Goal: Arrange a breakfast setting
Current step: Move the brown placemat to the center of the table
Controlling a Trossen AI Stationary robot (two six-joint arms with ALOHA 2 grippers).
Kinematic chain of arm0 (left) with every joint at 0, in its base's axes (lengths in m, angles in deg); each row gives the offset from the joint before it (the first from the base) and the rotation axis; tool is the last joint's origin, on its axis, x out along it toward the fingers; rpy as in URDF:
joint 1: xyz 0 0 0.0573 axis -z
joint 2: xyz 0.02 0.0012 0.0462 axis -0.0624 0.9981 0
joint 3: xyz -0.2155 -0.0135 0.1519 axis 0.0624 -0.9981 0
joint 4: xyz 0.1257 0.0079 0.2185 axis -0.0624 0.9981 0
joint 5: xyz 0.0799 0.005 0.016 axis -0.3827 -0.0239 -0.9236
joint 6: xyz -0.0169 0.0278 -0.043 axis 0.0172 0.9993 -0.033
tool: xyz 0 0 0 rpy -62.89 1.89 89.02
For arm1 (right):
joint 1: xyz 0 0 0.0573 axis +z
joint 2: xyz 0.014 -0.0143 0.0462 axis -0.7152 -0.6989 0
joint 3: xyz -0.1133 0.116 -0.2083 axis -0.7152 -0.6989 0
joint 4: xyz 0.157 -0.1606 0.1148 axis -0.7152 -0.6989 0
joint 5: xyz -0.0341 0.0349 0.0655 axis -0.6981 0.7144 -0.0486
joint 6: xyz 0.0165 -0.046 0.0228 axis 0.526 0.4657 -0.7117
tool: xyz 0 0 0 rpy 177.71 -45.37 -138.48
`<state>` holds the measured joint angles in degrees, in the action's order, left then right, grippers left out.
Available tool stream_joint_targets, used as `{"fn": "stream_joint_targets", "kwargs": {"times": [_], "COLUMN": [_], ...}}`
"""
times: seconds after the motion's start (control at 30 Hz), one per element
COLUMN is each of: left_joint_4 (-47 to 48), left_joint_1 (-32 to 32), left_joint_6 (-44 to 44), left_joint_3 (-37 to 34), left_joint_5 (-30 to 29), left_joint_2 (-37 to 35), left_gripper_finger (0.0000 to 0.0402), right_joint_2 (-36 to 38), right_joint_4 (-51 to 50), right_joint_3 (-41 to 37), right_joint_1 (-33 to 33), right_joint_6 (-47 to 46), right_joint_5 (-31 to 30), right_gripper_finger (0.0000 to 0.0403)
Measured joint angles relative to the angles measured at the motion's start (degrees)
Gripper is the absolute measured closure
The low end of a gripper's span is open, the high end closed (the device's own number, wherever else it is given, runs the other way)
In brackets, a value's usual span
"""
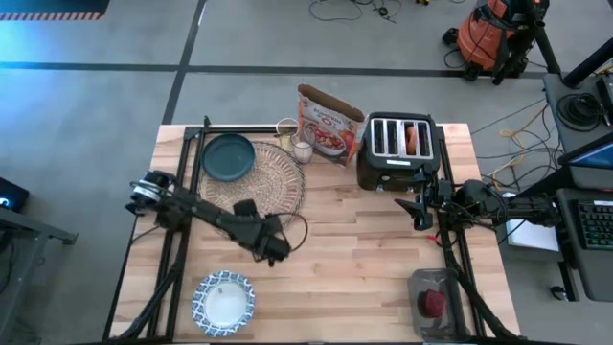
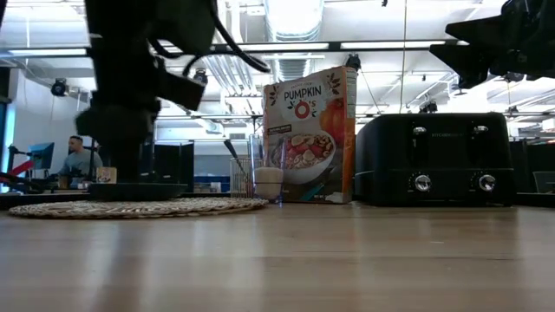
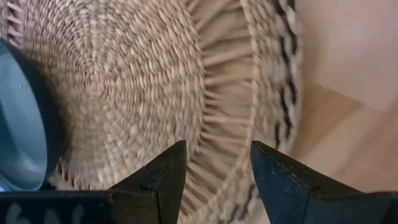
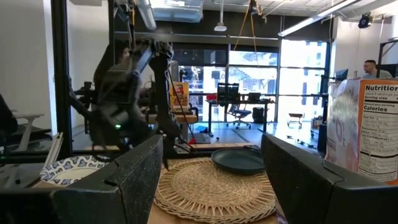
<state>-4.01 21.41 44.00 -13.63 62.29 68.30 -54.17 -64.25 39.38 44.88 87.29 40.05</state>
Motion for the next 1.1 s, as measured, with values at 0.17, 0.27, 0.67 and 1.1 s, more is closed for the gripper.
{"fn": "stream_joint_targets", "kwargs": {"times": [0.17, 0.27, 0.67, 1.1], "left_joint_4": [-1.94, -4.71, -21.04, -22.31], "left_joint_1": [-6.46, -10.81, -21.7, -23.69], "left_joint_6": [3.47, 4.47, 7.88, 8.34], "left_joint_3": [-3.14, -6.12, -19.53, -19.85], "left_joint_5": [-0.19, 0.05, 1.09, -3.78], "left_joint_2": [-1.65, -4.14, -12.87, -8.89], "left_gripper_finger": [0.0239, 0.0239, 0.0239, 0.0239], "right_joint_2": [0.0, 0.0, 0.0, 0.0], "right_joint_4": [0.02, 0.02, 0.02, 0.0], "right_joint_3": [-0.01, 0.0, 0.0, 0.0], "right_joint_1": [0.02, 0.02, 0.0, 0.02], "right_joint_6": [-0.08, 0.0, 0.01, 0.02], "right_joint_5": [0.0, -0.01, 0.0, 0.02], "right_gripper_finger": [0.0142, 0.0142, 0.0142, 0.0142]}}
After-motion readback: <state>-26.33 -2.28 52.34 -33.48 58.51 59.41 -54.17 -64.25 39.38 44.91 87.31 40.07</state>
